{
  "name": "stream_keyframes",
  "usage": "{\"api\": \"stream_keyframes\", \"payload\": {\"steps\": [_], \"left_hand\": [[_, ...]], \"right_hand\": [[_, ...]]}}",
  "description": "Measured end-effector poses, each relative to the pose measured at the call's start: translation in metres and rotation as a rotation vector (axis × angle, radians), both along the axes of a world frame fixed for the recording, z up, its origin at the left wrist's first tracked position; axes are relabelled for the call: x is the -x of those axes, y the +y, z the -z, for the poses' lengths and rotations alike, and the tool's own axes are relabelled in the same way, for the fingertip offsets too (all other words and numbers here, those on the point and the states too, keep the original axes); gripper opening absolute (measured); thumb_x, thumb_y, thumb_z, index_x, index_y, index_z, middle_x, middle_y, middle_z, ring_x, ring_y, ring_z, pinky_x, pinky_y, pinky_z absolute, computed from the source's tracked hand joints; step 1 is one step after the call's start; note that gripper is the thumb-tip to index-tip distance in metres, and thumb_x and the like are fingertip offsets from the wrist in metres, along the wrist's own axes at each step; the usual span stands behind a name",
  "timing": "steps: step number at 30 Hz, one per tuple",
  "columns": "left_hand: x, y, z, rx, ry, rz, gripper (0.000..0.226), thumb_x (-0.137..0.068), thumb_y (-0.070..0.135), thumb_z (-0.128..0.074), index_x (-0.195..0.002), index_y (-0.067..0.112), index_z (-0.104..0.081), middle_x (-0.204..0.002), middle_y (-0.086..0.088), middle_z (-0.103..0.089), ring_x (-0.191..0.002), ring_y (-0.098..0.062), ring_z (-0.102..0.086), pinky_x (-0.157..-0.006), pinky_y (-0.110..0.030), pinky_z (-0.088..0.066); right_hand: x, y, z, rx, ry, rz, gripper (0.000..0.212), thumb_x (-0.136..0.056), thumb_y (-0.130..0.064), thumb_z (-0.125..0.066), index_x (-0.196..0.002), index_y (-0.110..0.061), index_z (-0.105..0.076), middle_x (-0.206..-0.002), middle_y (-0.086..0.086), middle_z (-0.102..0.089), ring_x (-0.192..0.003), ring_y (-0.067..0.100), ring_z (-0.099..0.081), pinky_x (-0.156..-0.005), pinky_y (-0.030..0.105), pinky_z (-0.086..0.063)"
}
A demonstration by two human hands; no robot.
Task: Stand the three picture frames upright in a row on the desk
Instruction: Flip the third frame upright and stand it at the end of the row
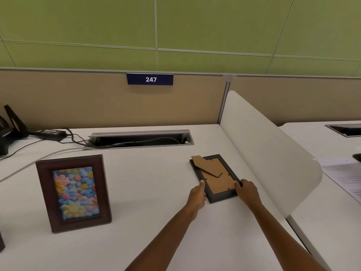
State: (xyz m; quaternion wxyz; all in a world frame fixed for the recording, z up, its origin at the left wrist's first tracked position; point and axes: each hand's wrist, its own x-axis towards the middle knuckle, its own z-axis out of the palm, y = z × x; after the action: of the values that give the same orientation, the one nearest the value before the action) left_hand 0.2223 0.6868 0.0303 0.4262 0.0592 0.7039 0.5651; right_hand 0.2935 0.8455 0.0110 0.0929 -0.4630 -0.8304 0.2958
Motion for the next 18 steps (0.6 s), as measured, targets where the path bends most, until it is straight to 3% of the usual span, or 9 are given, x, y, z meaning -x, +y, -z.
{"api": "stream_keyframes", "payload": {"steps": [3, 5, 7, 9, 12, 15, 18], "left_hand": [[0.003, 0.004, -0.003, -0.05, -0.077, -0.095, 0.027, -0.098, 0.037, -0.032, -0.106, 0.017, -0.049, -0.08, -0.001, -0.051, -0.072, -0.011, -0.047, -0.065, -0.02, -0.041], [0.006, 0.005, -0.003, -0.065, -0.129, -0.12, 0.042, -0.098, 0.033, -0.036, -0.131, 0.008, -0.043, -0.115, -0.014, -0.058, -0.096, -0.023, -0.056, -0.087, -0.03, -0.047], [0.008, 0.004, -0.006, -0.066, -0.158, -0.137, 0.047, -0.097, 0.027, -0.04, -0.136, 0.0, -0.037, -0.136, -0.02, -0.048, -0.118, -0.03, -0.051, -0.102, -0.035, -0.04], [0.01, 0.004, -0.003, -0.055, -0.142, -0.151, 0.036, -0.096, 0.02, -0.043, -0.125, -0.002, -0.047, -0.128, -0.02, -0.052, -0.104, -0.026, -0.055, -0.096, -0.034, -0.045], [0.015, 0.004, -0.001, -0.015, -0.092, -0.183, 0.013, -0.095, 0.01, -0.046, -0.086, 0.005, -0.054, -0.095, -0.012, -0.058, -0.075, -0.017, -0.055, -0.065, -0.022, -0.049], [0.018, 0.001, -0.002, 0.012, -0.111, -0.229, 0.004, -0.093, 0.004, -0.047, -0.096, 0.003, -0.049, -0.094, -0.013, -0.055, -0.083, -0.02, -0.054, -0.06, -0.021, -0.046], [0.02, -0.003, -0.008, -0.099, -0.167, -0.256, 0.025, -0.092, -0.003, -0.047, -0.116, 0.003, -0.046, -0.108, -0.018, -0.047, -0.093, -0.025, -0.051, -0.06, -0.024, -0.048]], "right_hand": [[0.002, 0.006, -0.004, 0.031, 0.052, 0.027, 0.035, -0.093, -0.021, -0.042, -0.064, -0.002, -0.046, -0.063, 0.012, -0.049, -0.063, 0.023, -0.046, -0.061, 0.03, -0.035], [0.003, 0.01, -0.005, 0.084, 0.051, 0.058, 0.04, -0.093, -0.022, -0.042, -0.058, -0.003, -0.044, -0.053, 0.005, -0.042, -0.056, 0.019, -0.042, -0.058, 0.028, -0.034], [0.004, 0.012, -0.005, 0.15, 0.047, 0.081, 0.04, -0.092, -0.023, -0.042, -0.057, -0.003, -0.043, -0.053, 0.004, -0.041, -0.056, 0.019, -0.043, -0.055, 0.028, -0.033], [0.004, 0.012, -0.004, 0.217, 0.041, 0.101, 0.034, -0.092, -0.022, -0.043, -0.066, 0.0, -0.047, -0.063, 0.009, -0.049, -0.066, 0.023, -0.048, -0.062, 0.028, -0.036], [0.006, 0.01, -0.005, 0.3, 0.066, 0.133, 0.022, -0.091, -0.016, -0.046, -0.081, 0.003, -0.046, -0.079, 0.015, -0.052, -0.075, 0.027, -0.049, -0.071, 0.031, -0.036], [0.008, 0.009, -0.008, 0.405, 0.116, 0.176, 0.017, -0.089, -0.012, -0.048, -0.082, 0.003, -0.047, -0.069, 0.012, -0.048, -0.066, 0.023, -0.048, -0.066, 0.032, -0.038], [0.007, 0.004, -0.011, 0.521, 0.19, 0.182, 0.018, -0.087, -0.01, -0.05, -0.071, -0.002, -0.051, -0.079, 0.015, -0.051, -0.069, 0.024, -0.051, -0.061, 0.03, -0.044]]}}
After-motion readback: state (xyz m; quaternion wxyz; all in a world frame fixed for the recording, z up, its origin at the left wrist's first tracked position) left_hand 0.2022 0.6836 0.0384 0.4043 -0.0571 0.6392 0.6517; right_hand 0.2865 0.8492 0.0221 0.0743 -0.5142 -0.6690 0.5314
